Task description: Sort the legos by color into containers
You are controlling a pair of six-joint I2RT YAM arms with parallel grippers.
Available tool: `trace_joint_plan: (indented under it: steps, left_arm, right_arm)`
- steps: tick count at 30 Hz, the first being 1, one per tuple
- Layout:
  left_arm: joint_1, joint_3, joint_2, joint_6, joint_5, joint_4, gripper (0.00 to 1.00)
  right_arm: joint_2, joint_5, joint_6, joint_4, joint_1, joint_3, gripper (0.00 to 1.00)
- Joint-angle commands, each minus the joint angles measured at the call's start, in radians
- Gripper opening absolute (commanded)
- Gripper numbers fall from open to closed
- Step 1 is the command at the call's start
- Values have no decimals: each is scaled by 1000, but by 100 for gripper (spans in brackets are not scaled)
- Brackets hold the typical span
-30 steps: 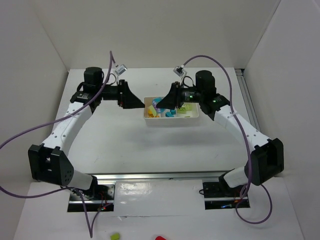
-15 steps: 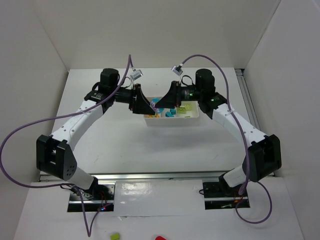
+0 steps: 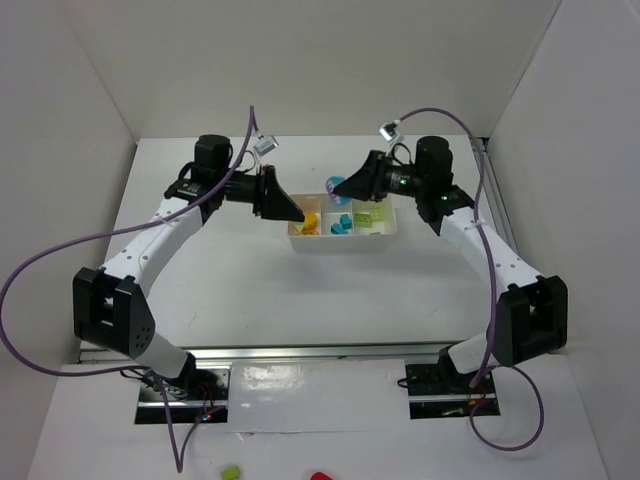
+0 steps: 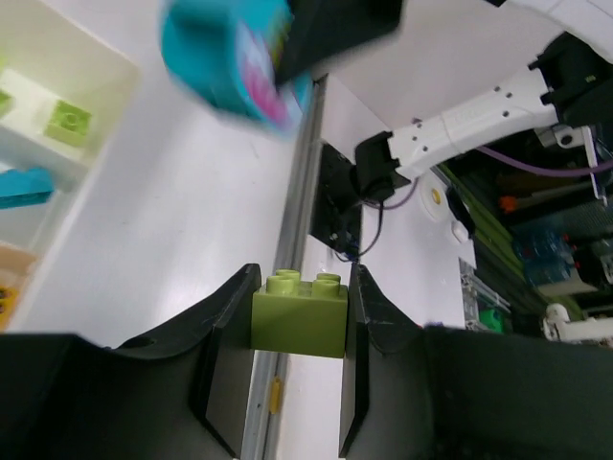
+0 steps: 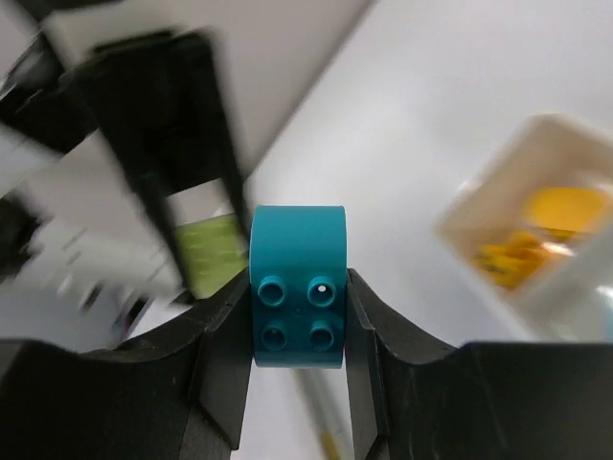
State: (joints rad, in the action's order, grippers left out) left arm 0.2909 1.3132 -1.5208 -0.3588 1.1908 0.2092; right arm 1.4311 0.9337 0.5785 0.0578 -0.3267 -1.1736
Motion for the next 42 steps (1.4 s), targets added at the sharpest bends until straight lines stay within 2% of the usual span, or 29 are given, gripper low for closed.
trace_joint_plan:
  steps: [1, 2, 8, 11, 16, 17, 18, 20, 23, 29, 33, 38, 42]
  left_arm:
    - [-68, -3, 14, 58, 38, 36, 0]
    - [-79, -17, 14, 58, 26, 47, 0]
    - [-139, -35, 14, 35, -58, 85, 0]
    - [-148, -23, 5, -9, -137, 85, 0]
    - [-148, 29, -4, -29, -229, 126, 0]
    - [-148, 40, -4, -29, -256, 139, 0]
    - [-148, 61, -13, -29, -272, 150, 0]
    - [-136, 81, -25, -29, -309, 174, 0]
    - [-110, 116, -47, -29, -391, 214, 0]
    - [20, 239, -160, -40, -526, 245, 0]
    - [135, 355, -292, -75, -606, 245, 0]
    - [221, 549, -490, -109, -658, 254, 0]
    - [266, 771, -656, -121, -703, 274, 0]
  right_arm:
    - [-34, -313, -63, -128, 66, -26, 12]
    - [-34, -387, -63, -209, 51, -47, 12]
    - [44, -633, -63, -243, 15, -44, 12]
    - [138, -734, -97, -303, -40, -110, 13]
    - [264, -832, -140, -314, -112, -196, 21]
    - [284, -846, -150, -325, -124, -210, 26]
    - [323, -866, -151, -325, -124, -222, 39]
    - [354, -894, -151, -374, -133, -276, 77]
    - [344, -946, -163, -388, -133, -288, 92]
    - [149, -1098, -163, -409, -75, -206, 91]
    - [-9, -1207, -108, -452, 52, -60, 90]
    - [-202, -1221, -68, -499, 167, 72, 91]
    - [-267, -1201, -68, -500, 224, 138, 91]
